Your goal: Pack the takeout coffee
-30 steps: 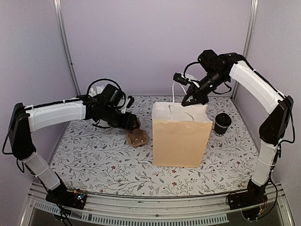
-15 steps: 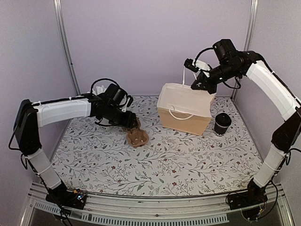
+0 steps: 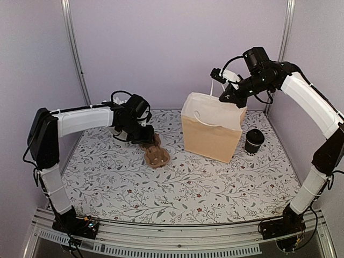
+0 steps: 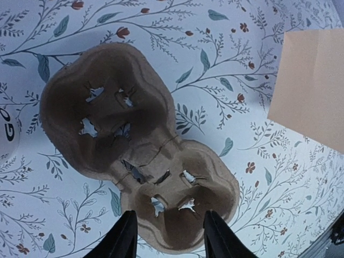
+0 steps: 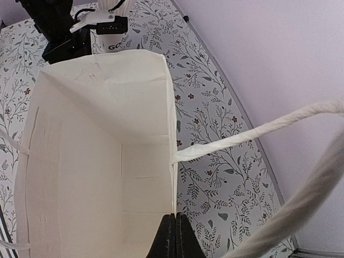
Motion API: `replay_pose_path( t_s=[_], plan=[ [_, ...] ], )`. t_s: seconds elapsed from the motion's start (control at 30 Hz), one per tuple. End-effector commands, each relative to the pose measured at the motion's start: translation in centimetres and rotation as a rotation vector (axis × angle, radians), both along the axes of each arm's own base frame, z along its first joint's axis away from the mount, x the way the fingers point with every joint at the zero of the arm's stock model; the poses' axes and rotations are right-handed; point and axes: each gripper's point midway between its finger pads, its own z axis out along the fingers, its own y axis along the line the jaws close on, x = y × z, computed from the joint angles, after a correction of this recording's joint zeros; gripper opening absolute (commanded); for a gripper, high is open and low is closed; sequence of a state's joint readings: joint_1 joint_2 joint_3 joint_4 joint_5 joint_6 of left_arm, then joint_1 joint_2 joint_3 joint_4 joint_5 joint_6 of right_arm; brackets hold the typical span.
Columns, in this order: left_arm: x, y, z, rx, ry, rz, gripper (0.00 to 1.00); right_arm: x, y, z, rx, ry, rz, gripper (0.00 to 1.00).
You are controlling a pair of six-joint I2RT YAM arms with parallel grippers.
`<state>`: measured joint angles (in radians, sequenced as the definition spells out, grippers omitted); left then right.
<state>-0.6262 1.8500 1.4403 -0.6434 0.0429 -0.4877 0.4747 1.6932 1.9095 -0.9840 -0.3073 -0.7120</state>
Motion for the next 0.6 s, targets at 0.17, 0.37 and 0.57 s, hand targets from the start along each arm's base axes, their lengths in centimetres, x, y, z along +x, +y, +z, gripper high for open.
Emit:
replay_pose_path(
  t_s=[0.17,0.37,0.57],
  plan=[
    [-4.1,-2.6,-4.0,-0.033,0.151,-0.020,0.38,0.1,-0.1,0.9,0.023,-0.020,-0.018,0.00],
    [-5.5,-3.0,-5.9,-0.044,0.192,-0.067,0.35,0.0,0.0,0.5,0.019,-0.009,-0.014,0.00],
    [-6.1,-1.0,-7.2,0.058,0.199,-0.063,0.32,-0.1,0.2,-0.1,0.011,0.009,-0.011,0.00]
  ],
)
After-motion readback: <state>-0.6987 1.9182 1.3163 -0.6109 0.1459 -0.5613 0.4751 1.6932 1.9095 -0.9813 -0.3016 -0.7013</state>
